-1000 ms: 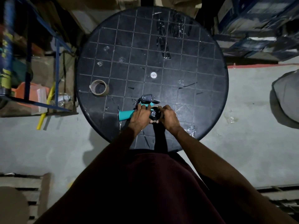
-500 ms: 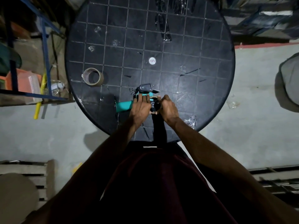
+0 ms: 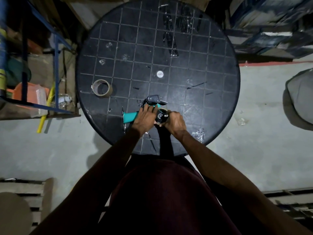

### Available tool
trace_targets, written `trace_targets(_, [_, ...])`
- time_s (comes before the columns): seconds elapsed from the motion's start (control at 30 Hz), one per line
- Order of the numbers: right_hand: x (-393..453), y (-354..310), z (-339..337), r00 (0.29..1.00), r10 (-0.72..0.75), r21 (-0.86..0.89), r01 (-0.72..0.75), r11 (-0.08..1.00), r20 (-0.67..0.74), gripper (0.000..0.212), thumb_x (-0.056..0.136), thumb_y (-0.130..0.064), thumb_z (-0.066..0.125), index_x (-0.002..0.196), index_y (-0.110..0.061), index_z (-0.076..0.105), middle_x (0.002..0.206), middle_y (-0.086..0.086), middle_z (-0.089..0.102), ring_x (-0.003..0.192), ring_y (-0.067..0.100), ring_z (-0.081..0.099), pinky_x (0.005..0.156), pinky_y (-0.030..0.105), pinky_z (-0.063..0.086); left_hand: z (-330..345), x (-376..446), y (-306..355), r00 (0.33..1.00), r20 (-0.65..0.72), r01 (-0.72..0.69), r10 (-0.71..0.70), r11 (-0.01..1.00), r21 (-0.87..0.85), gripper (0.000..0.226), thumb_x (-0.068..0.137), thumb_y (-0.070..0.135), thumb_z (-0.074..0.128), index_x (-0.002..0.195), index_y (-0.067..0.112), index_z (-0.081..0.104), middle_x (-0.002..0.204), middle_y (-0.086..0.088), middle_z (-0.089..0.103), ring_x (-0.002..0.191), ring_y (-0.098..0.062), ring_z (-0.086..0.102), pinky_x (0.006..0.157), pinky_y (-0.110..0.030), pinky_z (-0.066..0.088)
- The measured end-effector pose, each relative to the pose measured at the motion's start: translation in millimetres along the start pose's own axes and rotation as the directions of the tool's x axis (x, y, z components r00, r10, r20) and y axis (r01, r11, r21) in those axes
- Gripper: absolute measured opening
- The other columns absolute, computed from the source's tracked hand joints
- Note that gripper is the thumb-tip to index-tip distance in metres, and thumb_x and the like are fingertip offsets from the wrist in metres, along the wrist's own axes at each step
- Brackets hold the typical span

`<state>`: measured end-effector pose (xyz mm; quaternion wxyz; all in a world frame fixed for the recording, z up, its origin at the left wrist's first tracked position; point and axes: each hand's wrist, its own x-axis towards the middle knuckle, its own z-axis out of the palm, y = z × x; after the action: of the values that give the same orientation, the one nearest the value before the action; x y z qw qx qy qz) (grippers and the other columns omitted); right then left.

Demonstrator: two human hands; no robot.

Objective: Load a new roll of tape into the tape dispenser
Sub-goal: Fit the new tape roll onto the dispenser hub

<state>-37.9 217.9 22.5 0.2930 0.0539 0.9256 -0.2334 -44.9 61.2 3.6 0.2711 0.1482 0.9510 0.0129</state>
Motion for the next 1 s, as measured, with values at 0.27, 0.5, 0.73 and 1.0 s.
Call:
trace_targets(0.27, [7.7,3.5,-2.4,0.992,-0.1,-0.058,0.105,0.993,0.081,0.095,0.072,-0.016,0.088,0.15,-0.023,0.035,0.121,0.019,0.058,0.108,0.041,0.062,0.09,0.043,0.053,3.1,-6.8,-7.7,0.999,-0.04,0.024,-0.028,0.995,-0.099,0.092,0.084,0.044,0.07,0.156,0.01,0.023,0.14,-0.011,0.055,0.127,-0.031,0.04,0.103,-0.045,0.038])
trace_targets(0.5, [19.8,4.5,3.0,0.99,-0.129,-0.045,0.132,0.99,0.058,0.08,0.066,-0.006,0.087,0.136,-0.02,0.052,0.11,0.015,0.061,0.1,0.038,0.066,0.083,0.04,0.057,5.6,-2.5,1.9,0.998,-0.015,0.054,-0.053,0.998,0.033,0.085,0.079,0.04,0.075,0.15,0.015,0.035,0.124,-0.01,0.065,0.119,-0.032,0.046,0.094,-0.045,0.042])
trace_targets(0.73, [27.8,10.4,9.7,0.988,-0.136,-0.104,0.144,0.984,0.076,0.096,0.073,-0.009,0.083,0.155,-0.014,0.032,0.117,0.018,0.056,0.105,0.041,0.061,0.083,0.044,0.052,3.2,5.2,5.2,0.999,0.006,0.046,-0.047,0.992,0.12,0.076,0.086,0.033,0.068,0.15,0.01,0.036,0.124,-0.012,0.065,0.12,-0.033,0.048,0.091,-0.047,0.044])
trace_targets(1.0, [28.9,11.9,16.9,0.991,-0.119,-0.11,0.126,0.986,0.067,0.098,0.074,-0.01,0.082,0.156,-0.014,0.029,0.122,0.017,0.054,0.106,0.039,0.06,0.085,0.045,0.055,13.7,9.8,-2.2,0.999,0.015,0.031,-0.033,0.989,0.146,0.089,0.085,0.044,0.068,0.155,0.013,0.023,0.126,-0.01,0.064,0.126,-0.031,0.045,0.094,-0.049,0.043])
